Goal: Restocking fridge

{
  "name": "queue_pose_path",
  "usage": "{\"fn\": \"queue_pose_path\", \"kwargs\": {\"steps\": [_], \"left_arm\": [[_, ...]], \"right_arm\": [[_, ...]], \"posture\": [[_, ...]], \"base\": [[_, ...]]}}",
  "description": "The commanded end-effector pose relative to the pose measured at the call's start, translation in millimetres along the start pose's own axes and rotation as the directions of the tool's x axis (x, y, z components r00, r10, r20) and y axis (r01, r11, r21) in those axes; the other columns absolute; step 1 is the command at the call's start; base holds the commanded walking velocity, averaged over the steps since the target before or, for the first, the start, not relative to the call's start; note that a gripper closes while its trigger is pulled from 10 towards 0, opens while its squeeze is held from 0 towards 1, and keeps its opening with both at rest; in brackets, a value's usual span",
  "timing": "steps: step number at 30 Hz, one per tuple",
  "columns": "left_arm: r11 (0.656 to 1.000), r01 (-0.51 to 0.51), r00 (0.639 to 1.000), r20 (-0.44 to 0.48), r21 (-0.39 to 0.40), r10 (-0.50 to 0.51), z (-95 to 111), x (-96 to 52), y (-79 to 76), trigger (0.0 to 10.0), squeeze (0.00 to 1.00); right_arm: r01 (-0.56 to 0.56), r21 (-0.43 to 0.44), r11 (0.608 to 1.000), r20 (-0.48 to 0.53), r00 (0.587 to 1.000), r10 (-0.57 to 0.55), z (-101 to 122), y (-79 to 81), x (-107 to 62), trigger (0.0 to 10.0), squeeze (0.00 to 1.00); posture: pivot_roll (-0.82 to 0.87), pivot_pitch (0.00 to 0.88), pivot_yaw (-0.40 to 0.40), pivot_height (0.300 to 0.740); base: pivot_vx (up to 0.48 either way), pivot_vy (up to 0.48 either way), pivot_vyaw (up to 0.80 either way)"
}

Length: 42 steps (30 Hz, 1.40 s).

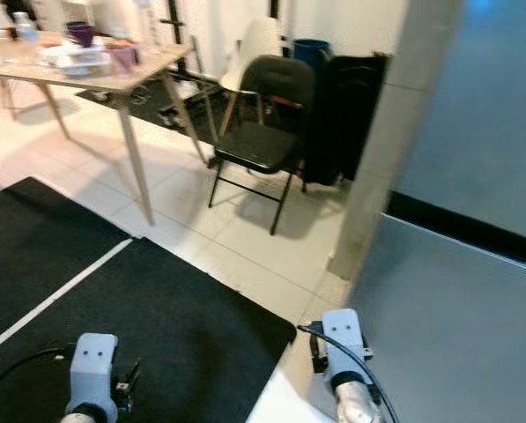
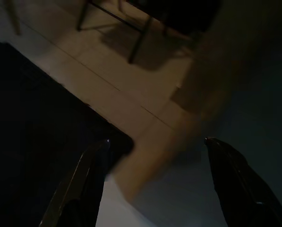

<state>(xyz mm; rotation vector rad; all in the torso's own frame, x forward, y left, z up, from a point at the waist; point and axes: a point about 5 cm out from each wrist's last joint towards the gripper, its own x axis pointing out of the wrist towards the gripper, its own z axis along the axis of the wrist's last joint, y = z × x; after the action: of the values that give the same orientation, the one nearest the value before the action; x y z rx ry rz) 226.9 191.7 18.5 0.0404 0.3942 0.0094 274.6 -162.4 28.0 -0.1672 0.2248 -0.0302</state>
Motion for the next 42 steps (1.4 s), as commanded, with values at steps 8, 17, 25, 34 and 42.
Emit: {"fn": "queue_pose_path", "kwargs": {"steps": [8,17,25,34,42], "left_arm": [[1.000,-0.003,1.000,-0.024,0.004,0.003,-6.2,-2.5,0.5,10.0,0.00],[1.000,-0.003,1.000,-0.024,0.003,0.003,-6.3,-2.4,0.3,10.0,0.00],[1.000,-0.004,1.000,-0.025,0.004,0.004,-6.5,-2.7,0.6,10.0,0.00],[1.000,-0.004,1.000,-0.024,0.003,0.004,-6.1,-2.4,0.8,10.0,0.00],[1.000,-0.004,1.000,-0.025,0.003,0.004,-6.1,-2.6,0.8,10.0,0.00]], "right_arm": [[0.006,0.002,1.000,-0.013,1.000,-0.006,-3.8,-4.4,-1.9,10.0,0.00],[0.003,0.004,1.000,-0.014,1.000,-0.003,-3.8,-4.2,-1.7,10.0,0.00],[0.001,0.005,1.000,-0.015,1.000,-0.001,-4.2,-3.7,-2.0,10.0,0.00],[0.001,0.006,1.000,-0.016,1.000,0.000,-4.4,-3.1,-1.9,10.0,0.00],[0.000,0.006,1.000,-0.017,1.000,0.000,-4.7,-2.9,-2.0,10.0,0.00]], "posture": [[-0.09,0.141,0.020,0.740],[-0.09,0.141,0.019,0.740],[-0.09,0.142,0.020,0.740],[-0.09,0.142,0.021,0.740],[-0.09,0.142,0.022,0.740]], "base": [[0.359,0.000,0.00],[0.360,0.000,0.00],[0.360,0.000,0.00],[0.356,0.000,0.00],[0.359,0.000,0.00]]}}
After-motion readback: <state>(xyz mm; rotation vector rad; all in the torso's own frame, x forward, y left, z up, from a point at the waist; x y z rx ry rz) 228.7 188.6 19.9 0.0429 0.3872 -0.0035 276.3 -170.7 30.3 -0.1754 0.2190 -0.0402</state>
